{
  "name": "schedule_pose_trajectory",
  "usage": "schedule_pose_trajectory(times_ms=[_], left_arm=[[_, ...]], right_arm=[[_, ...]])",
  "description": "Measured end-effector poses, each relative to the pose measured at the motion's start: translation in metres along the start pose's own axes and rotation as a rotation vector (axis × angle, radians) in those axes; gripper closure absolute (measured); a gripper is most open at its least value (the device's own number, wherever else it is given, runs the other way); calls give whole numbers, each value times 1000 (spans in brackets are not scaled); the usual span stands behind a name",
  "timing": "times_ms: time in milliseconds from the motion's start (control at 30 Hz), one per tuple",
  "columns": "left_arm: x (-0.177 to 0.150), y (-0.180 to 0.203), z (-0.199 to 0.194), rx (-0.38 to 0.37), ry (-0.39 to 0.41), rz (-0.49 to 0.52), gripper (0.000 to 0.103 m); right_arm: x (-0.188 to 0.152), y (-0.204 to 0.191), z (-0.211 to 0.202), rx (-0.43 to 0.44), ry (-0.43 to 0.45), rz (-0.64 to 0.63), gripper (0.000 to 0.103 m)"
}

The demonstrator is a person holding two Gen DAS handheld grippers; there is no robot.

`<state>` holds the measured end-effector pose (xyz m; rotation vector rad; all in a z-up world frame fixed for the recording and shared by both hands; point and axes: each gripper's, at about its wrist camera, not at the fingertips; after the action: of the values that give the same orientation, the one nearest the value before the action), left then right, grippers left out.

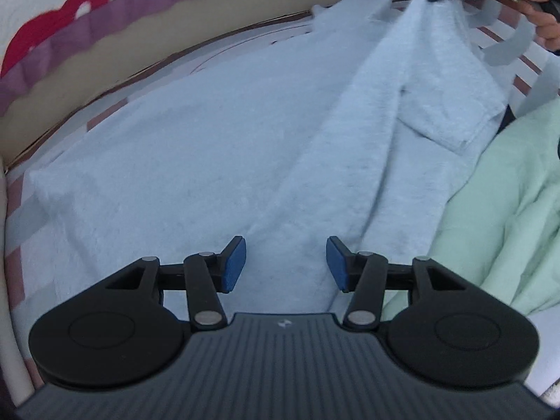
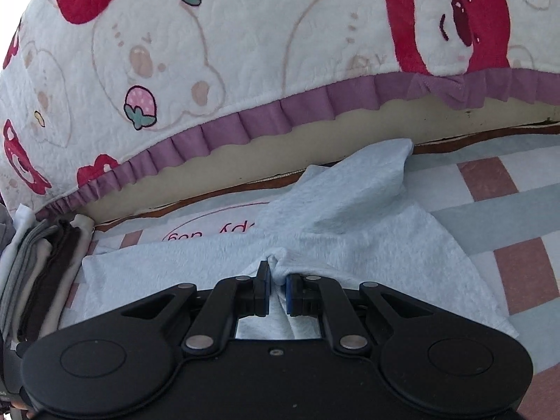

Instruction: Fold clothes

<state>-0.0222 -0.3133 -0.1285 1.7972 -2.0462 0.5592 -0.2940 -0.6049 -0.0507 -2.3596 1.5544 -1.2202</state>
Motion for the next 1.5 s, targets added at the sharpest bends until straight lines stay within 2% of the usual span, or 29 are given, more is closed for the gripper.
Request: schedule_pose_trajectory(times_ms=[167, 267, 333, 400, 467, 500, 567, 600, 667, 733, 867, 933, 967, 1000, 1033, 1067, 1233, 1300, 1400, 1433, 1500], left_arm=[[-1, 4, 0, -24, 1, 23, 48], [-3, 10, 1, 10, -5, 67, 43], [-5, 13, 5, 46, -18, 85, 29], [-6, 10, 10, 70, -38, 65, 26], [-5, 3, 11, 51, -42, 23, 26], [-5, -1, 10, 32, -40, 1, 31], [-4, -8, 9, -13, -32, -39, 69], [-3, -9, 7, -50, -21, -49, 92], [0, -11, 3, -61, -7, -47, 93], [10, -9, -2, -2, 19, -10, 93], [46, -25, -11, 115, 116, -41, 93], [66, -35, -10, 155, 194, -65, 89], [74, -42, -5, 130, 216, -93, 87], [79, -50, 0, 111, 228, -128, 80], [78, -60, 4, 104, 219, -177, 71], [78, -70, 9, 96, 210, -225, 69], [51, -113, -2, 175, 193, -348, 60], [33, -129, -15, 171, 192, -442, 60], [2, -132, -28, 126, 191, -533, 56], [-5, -127, -31, 121, 181, -537, 56], [-11, -109, -34, 115, 151, -484, 54]], right_arm=[[-1, 2, -9, 4, 56, 33, 93], [-4, 2, -19, 14, 97, 57, 93], [-5, 2, -24, 22, 108, 62, 93], [-7, 3, -28, 24, 109, 57, 93], [-7, 4, -31, 27, 111, 56, 93], [-8, 5, -32, 30, 113, 58, 93], [-8, 6, -34, 38, 122, 62, 93], [-7, 6, -35, 42, 128, 64, 93], [-6, 7, -37, 46, 143, 67, 93], [-2, 9, -41, 49, 162, 76, 93], [7, 16, -50, 18, 220, 98, 93], [11, 22, -51, -29, 248, 114, 93], [13, 25, -48, -69, 252, 110, 93], [14, 27, -43, -115, 246, 92, 93], [16, 30, -37, -157, 235, 69, 93], [17, 33, -30, -186, 213, 40, 93], [24, 43, -7, -239, 130, -27, 93], [27, 45, 0, -247, 112, -33, 93], [30, 46, 13, -268, 93, -45, 93], [30, 46, 18, -278, 86, -54, 93], [31, 46, 27, -298, 74, -68, 93]])
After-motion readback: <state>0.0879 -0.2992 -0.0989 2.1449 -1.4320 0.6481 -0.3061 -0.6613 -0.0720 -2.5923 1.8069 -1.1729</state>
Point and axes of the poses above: each gripper's, at about its wrist camera, not at the fingertips, and z roughly the way its jaws point, y to its right, x to its top, and after that the axes turned 4 degrees about z, right-handed
